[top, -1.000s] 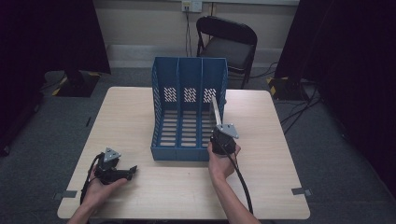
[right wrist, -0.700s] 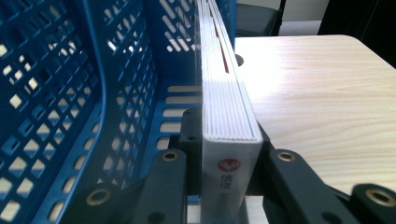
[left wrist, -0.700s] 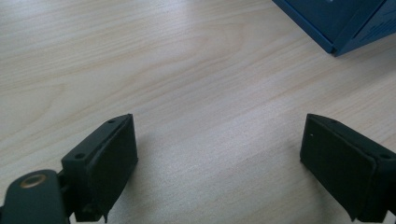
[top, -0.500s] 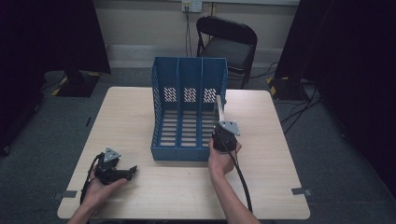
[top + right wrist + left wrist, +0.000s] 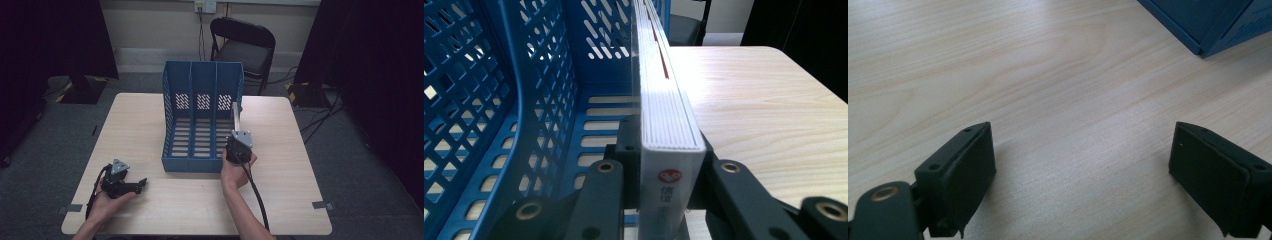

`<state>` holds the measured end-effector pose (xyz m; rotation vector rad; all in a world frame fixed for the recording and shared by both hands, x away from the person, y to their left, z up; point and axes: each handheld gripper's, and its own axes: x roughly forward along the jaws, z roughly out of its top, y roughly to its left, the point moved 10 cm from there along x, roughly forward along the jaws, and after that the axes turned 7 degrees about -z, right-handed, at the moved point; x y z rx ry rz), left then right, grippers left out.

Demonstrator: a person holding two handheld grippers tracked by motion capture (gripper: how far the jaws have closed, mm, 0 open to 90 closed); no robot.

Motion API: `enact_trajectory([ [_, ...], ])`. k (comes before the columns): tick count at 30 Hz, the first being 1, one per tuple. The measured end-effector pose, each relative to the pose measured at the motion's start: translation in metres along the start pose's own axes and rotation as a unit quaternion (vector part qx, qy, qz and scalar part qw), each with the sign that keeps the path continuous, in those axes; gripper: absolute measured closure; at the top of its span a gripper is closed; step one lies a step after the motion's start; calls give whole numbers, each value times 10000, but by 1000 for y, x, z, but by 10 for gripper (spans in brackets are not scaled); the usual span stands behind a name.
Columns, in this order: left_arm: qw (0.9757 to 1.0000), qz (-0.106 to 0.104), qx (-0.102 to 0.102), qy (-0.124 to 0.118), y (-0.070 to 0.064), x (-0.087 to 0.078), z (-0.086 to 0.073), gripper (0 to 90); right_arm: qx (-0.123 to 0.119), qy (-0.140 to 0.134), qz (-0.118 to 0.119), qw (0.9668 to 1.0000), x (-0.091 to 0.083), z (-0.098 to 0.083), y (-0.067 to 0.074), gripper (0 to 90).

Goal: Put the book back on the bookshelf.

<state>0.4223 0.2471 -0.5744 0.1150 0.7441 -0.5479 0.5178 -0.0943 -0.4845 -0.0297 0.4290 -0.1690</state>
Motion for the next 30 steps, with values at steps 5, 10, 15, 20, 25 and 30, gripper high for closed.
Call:
enact_trajectory([
  [5,10000,-1,-4,-4,-1,0,0,108,-4,8,54,10000,0,0,-1,752],
  [10,10000,-10,0,-3,-1,-1,-1,108,-50,-10,27,10000,-1,-1,0,752],
  [15,10000,-9,14,1,-1,-1,-1,109,-70,2,61,10000,-1,0,0,748],
  [20,10000,-9,15,6,-1,-2,-1,109,-61,46,179,9998,0,0,-1,709],
  [25,10000,-10,14,6,-1,-2,-1,108,65,155,272,9995,3,-2,-2,673],
  [30,10000,-9,14,5,-1,-2,-1,108,10,150,261,9995,3,-2,-1,623],
])
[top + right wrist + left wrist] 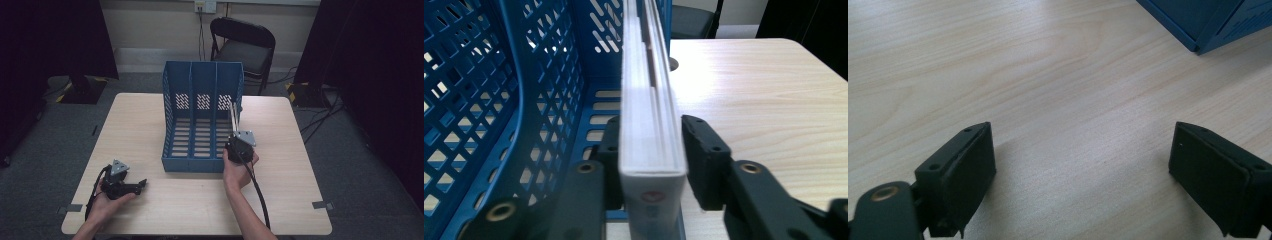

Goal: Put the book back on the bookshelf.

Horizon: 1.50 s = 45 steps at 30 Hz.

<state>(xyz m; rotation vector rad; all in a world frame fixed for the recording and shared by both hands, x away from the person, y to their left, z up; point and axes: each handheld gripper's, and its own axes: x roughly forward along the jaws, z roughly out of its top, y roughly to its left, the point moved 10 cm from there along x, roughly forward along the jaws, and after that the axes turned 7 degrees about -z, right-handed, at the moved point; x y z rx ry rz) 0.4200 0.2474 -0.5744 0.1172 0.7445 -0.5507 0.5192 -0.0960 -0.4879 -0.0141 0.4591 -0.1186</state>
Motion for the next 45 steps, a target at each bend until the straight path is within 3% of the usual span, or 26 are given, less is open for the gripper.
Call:
enact_trajectory([
  [11,10000,0,0,1,0,0,0,109,68,20,121,9999,2,1,-1,527],
  [23,10000,0,0,0,0,0,0,108,40,13,423,9991,2,7,1,439],
  [25,10000,-1,1,1,0,0,0,109,78,128,470,9988,3,5,1,434],
  [40,10000,-25,-3,-6,0,0,0,107,-34,315,1135,9930,-5,12,5,334],
  [45,10000,-24,-2,-6,0,1,0,106,-147,191,1249,9919,-11,16,3,312],
])
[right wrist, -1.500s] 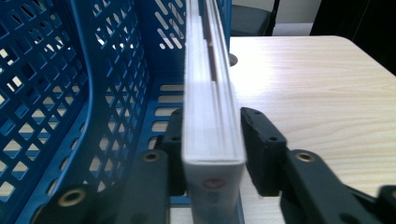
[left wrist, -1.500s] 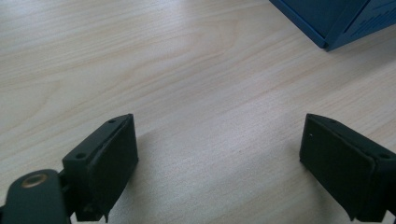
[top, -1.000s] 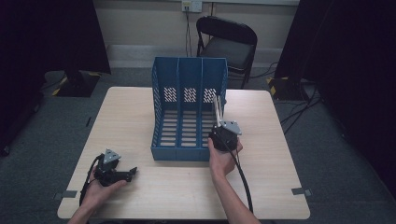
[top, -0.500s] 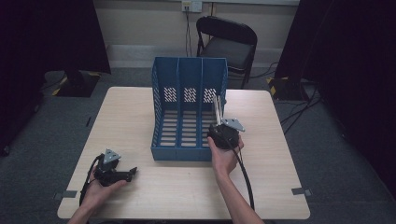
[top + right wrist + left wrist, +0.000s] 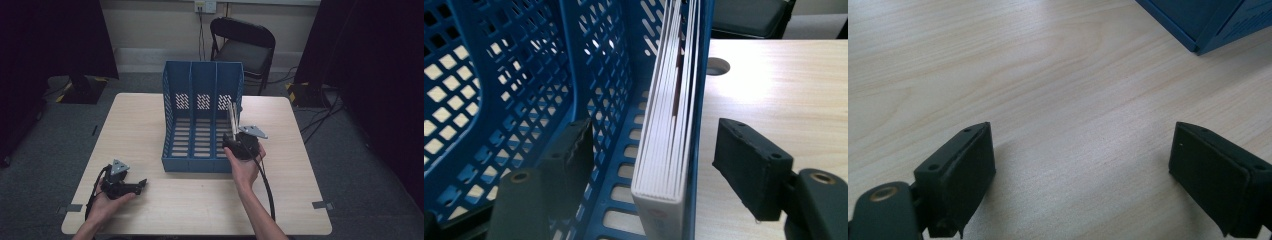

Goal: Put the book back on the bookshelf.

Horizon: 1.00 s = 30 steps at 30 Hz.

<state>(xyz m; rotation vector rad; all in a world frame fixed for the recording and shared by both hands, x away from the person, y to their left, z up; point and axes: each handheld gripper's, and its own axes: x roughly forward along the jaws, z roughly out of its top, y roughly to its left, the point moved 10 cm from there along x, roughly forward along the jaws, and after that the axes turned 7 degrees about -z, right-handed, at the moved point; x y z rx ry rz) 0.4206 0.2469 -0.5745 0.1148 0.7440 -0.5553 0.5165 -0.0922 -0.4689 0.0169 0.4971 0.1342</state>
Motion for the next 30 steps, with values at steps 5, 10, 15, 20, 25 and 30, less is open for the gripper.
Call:
enact_trajectory([
  [5,10000,-2,-2,-1,0,0,0,107,-49,-119,113,9999,-8,6,-2,303],
  [10,10000,-4,2,1,0,0,0,107,-71,-186,254,9995,-17,12,-8,287],
  [15,10000,-7,7,-1,0,0,0,107,-109,-227,362,9990,-26,16,-15,270],
  [20,10000,-10,9,0,0,0,0,107,-9,-276,512,9983,-37,23,-25,248],
  [25,10000,-8,5,-1,0,0,0,107,68,-334,630,9974,-50,31,-39,233],
  [30,10000,-10,2,-2,0,0,0,107,-120,-182,629,9978,-55,27,-56,201],
])
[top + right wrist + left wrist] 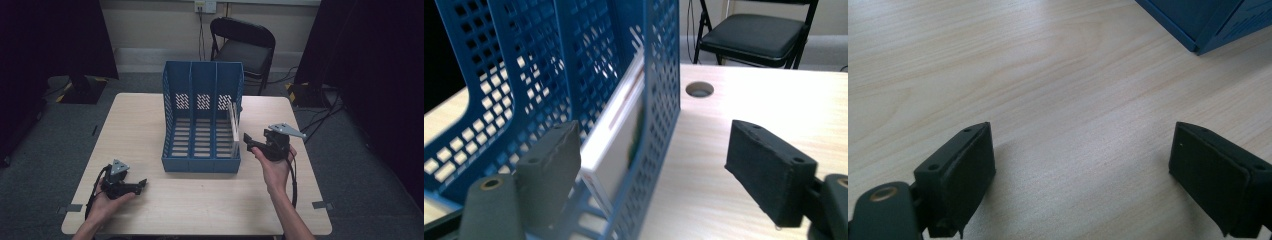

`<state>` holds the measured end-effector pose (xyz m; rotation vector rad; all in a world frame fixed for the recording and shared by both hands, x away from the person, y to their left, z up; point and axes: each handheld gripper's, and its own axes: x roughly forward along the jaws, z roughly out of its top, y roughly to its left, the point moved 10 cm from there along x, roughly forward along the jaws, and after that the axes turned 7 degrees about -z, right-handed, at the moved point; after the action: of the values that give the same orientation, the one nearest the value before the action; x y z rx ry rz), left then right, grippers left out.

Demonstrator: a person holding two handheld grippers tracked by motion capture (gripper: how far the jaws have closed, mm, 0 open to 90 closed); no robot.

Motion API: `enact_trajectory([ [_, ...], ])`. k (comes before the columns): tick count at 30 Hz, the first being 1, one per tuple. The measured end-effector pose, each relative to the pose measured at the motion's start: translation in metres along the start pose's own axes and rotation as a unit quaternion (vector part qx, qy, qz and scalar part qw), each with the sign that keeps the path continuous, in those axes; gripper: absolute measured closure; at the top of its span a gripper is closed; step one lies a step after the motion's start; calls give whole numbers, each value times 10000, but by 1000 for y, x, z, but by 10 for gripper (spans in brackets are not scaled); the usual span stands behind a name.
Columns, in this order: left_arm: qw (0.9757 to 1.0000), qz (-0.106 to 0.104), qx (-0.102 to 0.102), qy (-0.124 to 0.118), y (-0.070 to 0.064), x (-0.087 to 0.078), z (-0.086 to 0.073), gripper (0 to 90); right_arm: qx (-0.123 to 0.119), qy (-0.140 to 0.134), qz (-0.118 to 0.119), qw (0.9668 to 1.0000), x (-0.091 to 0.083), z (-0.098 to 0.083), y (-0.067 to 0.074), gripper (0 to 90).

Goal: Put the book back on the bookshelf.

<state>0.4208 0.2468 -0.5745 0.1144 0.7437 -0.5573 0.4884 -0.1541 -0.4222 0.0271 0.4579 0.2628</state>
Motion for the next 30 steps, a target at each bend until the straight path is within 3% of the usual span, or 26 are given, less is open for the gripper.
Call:
enact_trajectory([
  [5,10000,-4,5,2,0,0,0,107,-196,168,-32,9997,-5,-16,-16,192],
  [18,10000,-39,38,7,1,0,0,104,-352,734,-35,9967,-14,-79,-68,187],
  [20,10000,-56,48,16,1,0,0,104,-332,904,-46,9953,-16,-87,-76,157],
  [25,10000,-62,44,13,1,0,0,104,-625,1065,-113,9923,-20,-106,-91,155],
  [30,10000,-36,68,38,2,0,0,100,-641,1372,-77,9884,-20,-133,-100,168],
])
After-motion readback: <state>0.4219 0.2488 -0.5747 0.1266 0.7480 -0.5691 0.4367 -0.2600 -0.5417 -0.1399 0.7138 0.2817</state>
